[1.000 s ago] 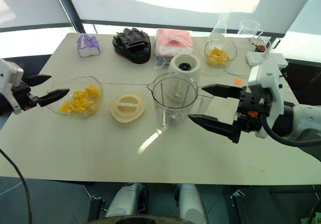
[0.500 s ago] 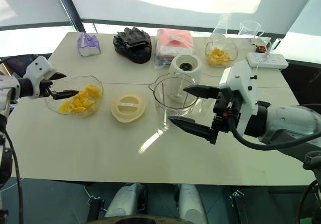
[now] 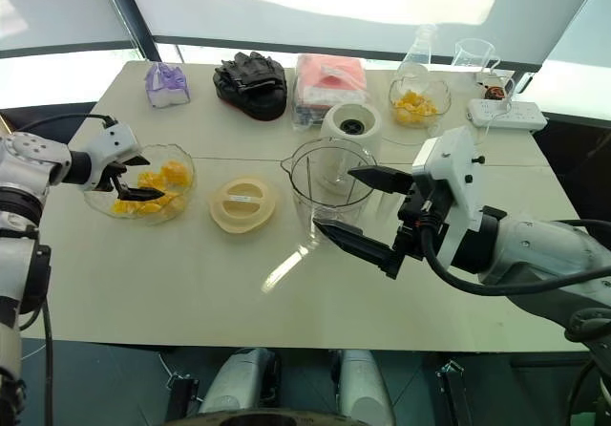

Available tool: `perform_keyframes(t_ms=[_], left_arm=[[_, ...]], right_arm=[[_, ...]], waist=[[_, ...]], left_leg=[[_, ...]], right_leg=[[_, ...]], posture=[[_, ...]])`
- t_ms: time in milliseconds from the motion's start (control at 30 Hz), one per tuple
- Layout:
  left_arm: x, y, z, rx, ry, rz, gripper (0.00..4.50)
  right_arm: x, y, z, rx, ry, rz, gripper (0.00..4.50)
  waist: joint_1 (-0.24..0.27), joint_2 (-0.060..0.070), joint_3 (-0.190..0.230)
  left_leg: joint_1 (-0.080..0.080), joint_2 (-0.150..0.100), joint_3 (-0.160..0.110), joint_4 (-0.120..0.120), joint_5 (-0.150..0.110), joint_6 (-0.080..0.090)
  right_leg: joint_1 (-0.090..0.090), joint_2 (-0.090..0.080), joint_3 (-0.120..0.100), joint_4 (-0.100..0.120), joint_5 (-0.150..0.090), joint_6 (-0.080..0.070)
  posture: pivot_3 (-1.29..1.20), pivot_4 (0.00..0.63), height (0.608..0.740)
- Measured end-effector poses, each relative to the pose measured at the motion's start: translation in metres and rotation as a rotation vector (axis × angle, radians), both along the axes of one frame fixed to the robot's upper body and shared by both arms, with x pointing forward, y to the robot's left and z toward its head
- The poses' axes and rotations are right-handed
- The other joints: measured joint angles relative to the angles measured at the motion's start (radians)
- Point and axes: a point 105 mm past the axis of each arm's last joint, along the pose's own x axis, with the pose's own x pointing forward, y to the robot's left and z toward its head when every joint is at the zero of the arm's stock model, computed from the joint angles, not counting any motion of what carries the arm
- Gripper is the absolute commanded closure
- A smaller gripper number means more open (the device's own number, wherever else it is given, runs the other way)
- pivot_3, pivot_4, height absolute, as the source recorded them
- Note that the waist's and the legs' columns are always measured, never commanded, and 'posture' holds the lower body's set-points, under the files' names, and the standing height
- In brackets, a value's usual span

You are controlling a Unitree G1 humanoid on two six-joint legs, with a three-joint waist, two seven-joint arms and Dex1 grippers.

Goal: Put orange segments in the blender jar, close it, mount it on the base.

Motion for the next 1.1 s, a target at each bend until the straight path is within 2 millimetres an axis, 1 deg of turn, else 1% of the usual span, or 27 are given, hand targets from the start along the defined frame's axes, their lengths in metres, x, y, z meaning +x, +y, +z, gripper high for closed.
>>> perform_keyframes(t_ms=[267,433,533,600,667,733,767,1000,1100], left_arm=[[0.001,-0.012,-0.015,0.067,0.043,-0.063,0.0],[0.002,-0.012,-0.02,0.108,0.037,-0.065,0.0],[0.0,-0.011,-0.029,0.12,0.06,-0.061,0.83],[-0.003,-0.01,-0.036,0.123,0.081,-0.058,1.83],[-0.005,-0.009,-0.041,0.125,0.094,-0.053,2.93],[-0.006,-0.01,-0.046,0.125,0.102,-0.049,3.86],[-0.006,-0.011,-0.047,0.124,0.103,-0.048,4.42],[-0.001,-0.008,-0.045,0.12,0.049,-0.006,4.42],[0.005,-0.008,-0.035,0.037,-0.019,0.037,4.42]], right_arm=[[-0.001,-0.003,-0.003,-0.001,0.013,-0.028,0.07],[-0.003,-0.004,-0.005,0.003,0.021,-0.039,0.07],[-0.003,-0.004,-0.006,0.01,0.028,-0.049,0.0],[-0.003,-0.004,-0.007,0.013,0.033,-0.051,0.0],[-0.003,-0.005,-0.006,0.014,0.029,-0.054,0.0],[-0.003,-0.005,-0.005,0.019,0.024,-0.056,0.0],[-0.003,-0.005,-0.005,0.02,0.022,-0.058,0.0],[-0.001,-0.005,-0.003,0.026,0.011,-0.071,0.0],[-0.002,-0.001,-0.006,0.022,0.02,-0.059,0.0]], waist=[[0.001,-0.001,0.0],[-0.001,-0.001,0.0],[-0.001,-0.001,0.0],[-0.001,-0.001,0.0],[0.0,-0.001,0.0],[0.0,-0.001,0.0],[0.0,-0.001,0.0],[0.0,-0.001,0.0],[-0.001,-0.001,0.0]], left_leg=[[0.0,0.0,0.0,0.001,0.0,0.0],[0.0,0.0,0.0,0.001,0.0,0.0],[0.0,0.0,0.0,0.001,0.0,0.0],[0.0,0.0,0.0,0.001,0.0,0.0],[0.0,0.0,0.0,0.001,0.0,0.0],[0.0,0.0,0.0,0.001,0.0,0.0],[0.0,0.0,0.0,0.001,0.0,0.0],[0.0,0.0,0.0,0.001,0.0,0.0],[0.0,0.0,-0.001,0.001,0.0,0.0]], right_leg=[[0.0,0.0,0.0,0.0,0.001,0.002],[0.0,0.0,0.0,0.0,0.001,0.002],[0.0,0.0,0.0,0.0,0.001,0.002],[0.0,0.0,0.0,0.001,0.001,0.002],[0.0,0.0,0.0,0.001,0.001,0.002],[0.0,0.0,0.0,0.001,0.001,0.002],[0.0,0.0,0.0,0.001,0.001,0.002],[0.001,0.0,0.0,0.001,0.002,0.003],[0.0,0.0,0.0,0.002,0.002,0.003]], posture=[[0.0,0.15,0.74],[0.0,0.15,0.74],[0.0,0.15,0.74],[0.0,0.15,0.74],[0.0,0.15,0.74],[0.0,0.15,0.74],[0.0,0.15,0.74],[0.0,0.15,0.74],[0.0,0.15,0.74]])
